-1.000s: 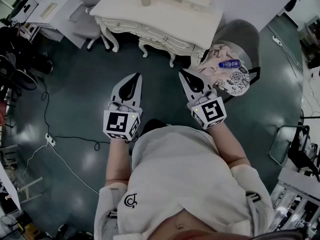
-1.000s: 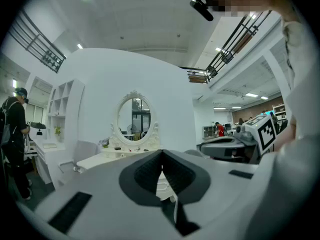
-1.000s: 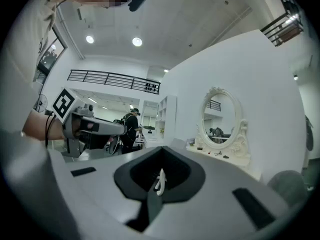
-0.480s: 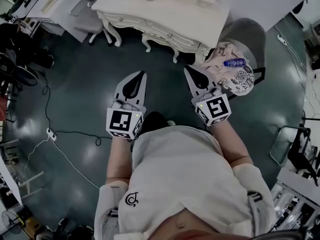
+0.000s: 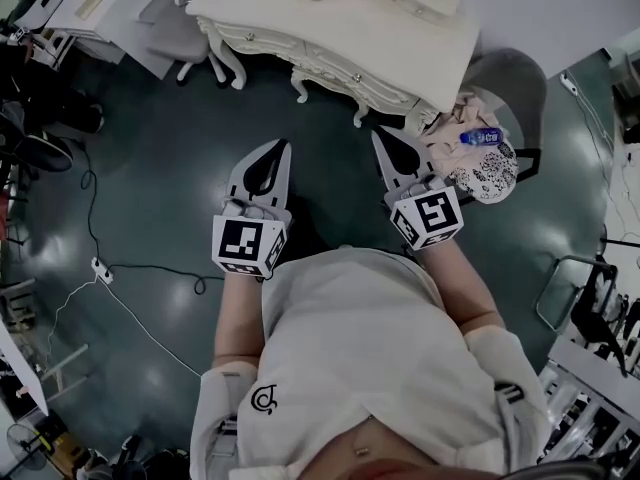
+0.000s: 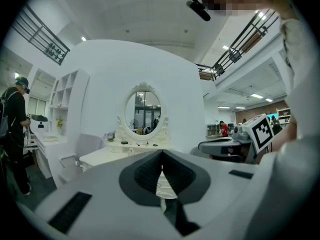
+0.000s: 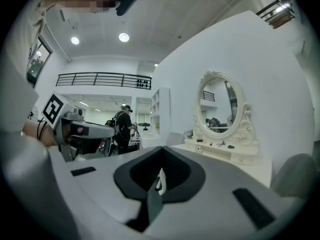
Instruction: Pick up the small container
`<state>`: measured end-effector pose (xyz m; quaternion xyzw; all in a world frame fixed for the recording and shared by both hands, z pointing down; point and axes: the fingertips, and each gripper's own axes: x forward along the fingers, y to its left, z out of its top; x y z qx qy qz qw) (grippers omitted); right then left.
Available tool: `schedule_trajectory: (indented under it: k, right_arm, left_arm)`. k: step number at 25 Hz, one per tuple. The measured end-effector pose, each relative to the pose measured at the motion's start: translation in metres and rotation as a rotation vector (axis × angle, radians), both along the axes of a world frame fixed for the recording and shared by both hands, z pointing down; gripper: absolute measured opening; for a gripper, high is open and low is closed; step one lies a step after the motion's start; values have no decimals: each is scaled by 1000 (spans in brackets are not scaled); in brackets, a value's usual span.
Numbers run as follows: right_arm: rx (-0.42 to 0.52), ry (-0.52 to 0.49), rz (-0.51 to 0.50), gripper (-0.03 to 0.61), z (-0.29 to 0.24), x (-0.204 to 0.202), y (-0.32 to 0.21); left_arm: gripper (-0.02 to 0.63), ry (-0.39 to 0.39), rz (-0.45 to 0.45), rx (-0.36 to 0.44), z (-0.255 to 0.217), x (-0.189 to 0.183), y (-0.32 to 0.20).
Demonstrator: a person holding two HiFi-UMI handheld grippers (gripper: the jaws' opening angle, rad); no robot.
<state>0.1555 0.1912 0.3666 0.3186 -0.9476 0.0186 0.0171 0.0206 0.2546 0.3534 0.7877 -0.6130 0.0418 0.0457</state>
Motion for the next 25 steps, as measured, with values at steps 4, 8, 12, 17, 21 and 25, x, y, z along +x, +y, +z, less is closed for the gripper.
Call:
schedule_trajectory:
  k: [4,8,12,17,21,25]
  right_arm:
    - [2,5,45,6,0,-40,-38]
    - [-12,9,120,6,1,-83,-81]
    - [-34,-2,205,6,-2,-126,-126]
    - [-50,-2,294,6,-2,-168,-171]
    - [-73,4,349,6,5,-185,-197]
    - [-79,-1,388,6,9,-189,-224]
  left_arm:
    - [14,22,23,3,-1,-49,-46]
    - [14,33,78,10,-8,-100,-100]
    - [14,23,151,-4,-14,-149,-155]
    - [14,-1,235,-15,-17,-196,-210]
    - [14,-3,290,-44,-7,-212,-243]
    - [14,15,324,-75,7,-213,-275]
